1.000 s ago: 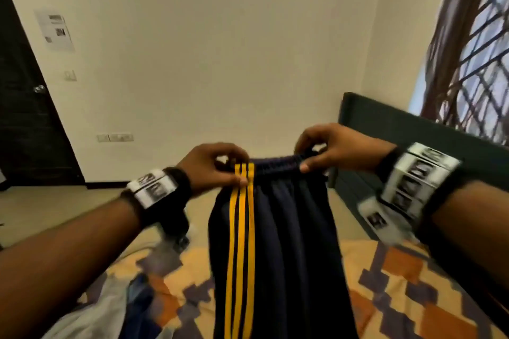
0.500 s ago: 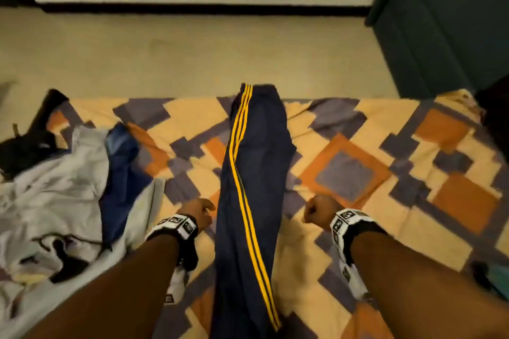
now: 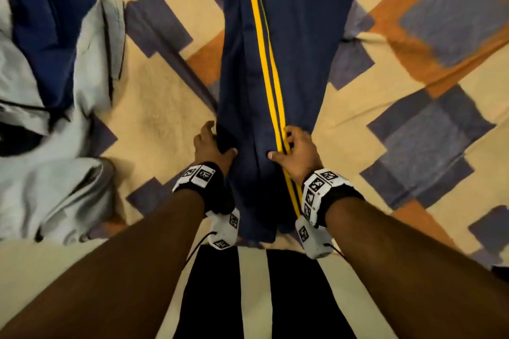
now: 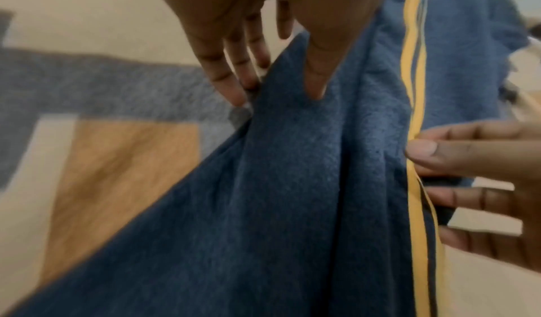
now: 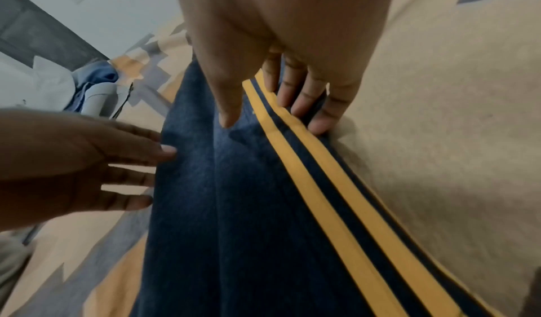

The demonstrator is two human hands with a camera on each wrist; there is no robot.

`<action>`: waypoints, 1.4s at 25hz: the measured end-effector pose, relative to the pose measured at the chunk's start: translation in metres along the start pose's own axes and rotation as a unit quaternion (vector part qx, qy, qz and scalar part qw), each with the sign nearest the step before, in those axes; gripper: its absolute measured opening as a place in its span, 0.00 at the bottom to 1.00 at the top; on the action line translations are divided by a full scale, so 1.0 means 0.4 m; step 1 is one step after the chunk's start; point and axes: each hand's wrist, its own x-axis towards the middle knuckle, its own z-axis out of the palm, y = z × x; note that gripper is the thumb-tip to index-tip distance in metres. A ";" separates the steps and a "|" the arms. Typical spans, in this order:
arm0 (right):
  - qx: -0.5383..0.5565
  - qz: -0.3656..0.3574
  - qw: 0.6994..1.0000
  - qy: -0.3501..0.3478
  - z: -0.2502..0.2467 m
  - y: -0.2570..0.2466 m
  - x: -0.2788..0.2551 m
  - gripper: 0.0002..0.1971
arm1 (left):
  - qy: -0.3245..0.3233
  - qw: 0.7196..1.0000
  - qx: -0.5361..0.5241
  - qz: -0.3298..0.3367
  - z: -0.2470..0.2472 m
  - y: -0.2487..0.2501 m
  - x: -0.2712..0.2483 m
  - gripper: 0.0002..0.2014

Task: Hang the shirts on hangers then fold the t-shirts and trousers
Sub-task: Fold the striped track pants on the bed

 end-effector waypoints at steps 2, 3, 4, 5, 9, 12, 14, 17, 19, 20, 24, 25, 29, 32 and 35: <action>-0.027 0.010 1.000 0.000 0.029 0.027 -0.003 0.24 | -0.050 0.993 -0.106 -0.023 0.018 -0.071 -0.007 0.25; -0.051 0.007 0.999 0.013 0.037 0.042 -0.011 0.20 | -0.074 0.989 -0.122 -0.026 0.026 -0.098 -0.013 0.20; -0.075 -0.002 0.996 0.038 0.038 0.057 -0.020 0.18 | -0.089 0.988 -0.120 -0.020 0.030 -0.107 -0.022 0.16; -0.083 -0.015 0.994 0.069 0.044 0.074 -0.031 0.20 | -0.096 0.988 -0.123 -0.014 0.033 -0.119 -0.032 0.14; 0.015 0.023 0.996 0.083 0.068 0.074 -0.096 0.29 | -0.121 0.977 -0.177 0.008 0.030 -0.185 -0.065 0.17; 0.013 0.021 0.993 0.119 0.063 0.046 -0.155 0.28 | -0.149 0.981 -0.124 0.017 0.021 -0.263 -0.077 0.18; -0.046 -0.015 0.990 0.136 0.061 0.014 -0.220 0.31 | -0.181 0.979 -0.079 0.052 0.004 -0.290 -0.086 0.15; -0.012 -0.063 0.992 0.108 0.124 -0.055 -0.317 0.36 | -0.214 0.971 -0.084 0.060 -0.004 -0.312 -0.104 0.11; 0.061 -0.073 0.995 0.009 0.203 -0.070 -0.354 0.36 | -0.206 0.970 -0.119 0.049 0.000 -0.327 -0.115 0.05; 0.067 -0.069 0.995 -0.037 0.244 -0.055 -0.357 0.32 | -0.195 0.969 -0.150 0.027 0.002 -0.333 -0.120 0.02; -0.037 -0.034 0.997 0.058 0.311 0.081 -0.309 0.06 | -0.149 0.959 -0.235 -0.048 0.014 -0.370 -0.119 0.10; -0.028 -0.004 0.995 0.099 0.303 0.113 -0.296 0.06 | -0.142 0.960 -0.236 -0.037 0.022 -0.381 -0.117 0.10; 0.127 0.130 0.967 0.176 0.290 0.200 -0.261 0.22 | -0.160 0.965 -0.207 0.016 0.057 -0.406 -0.127 0.13; 0.234 0.152 0.951 0.134 0.316 0.210 -0.254 0.29 | -0.136 0.974 -0.175 0.038 0.053 -0.401 -0.145 0.15; 0.215 0.126 0.962 0.108 0.301 0.192 -0.285 0.14 | -0.119 0.977 -0.172 0.051 0.037 -0.387 -0.196 0.19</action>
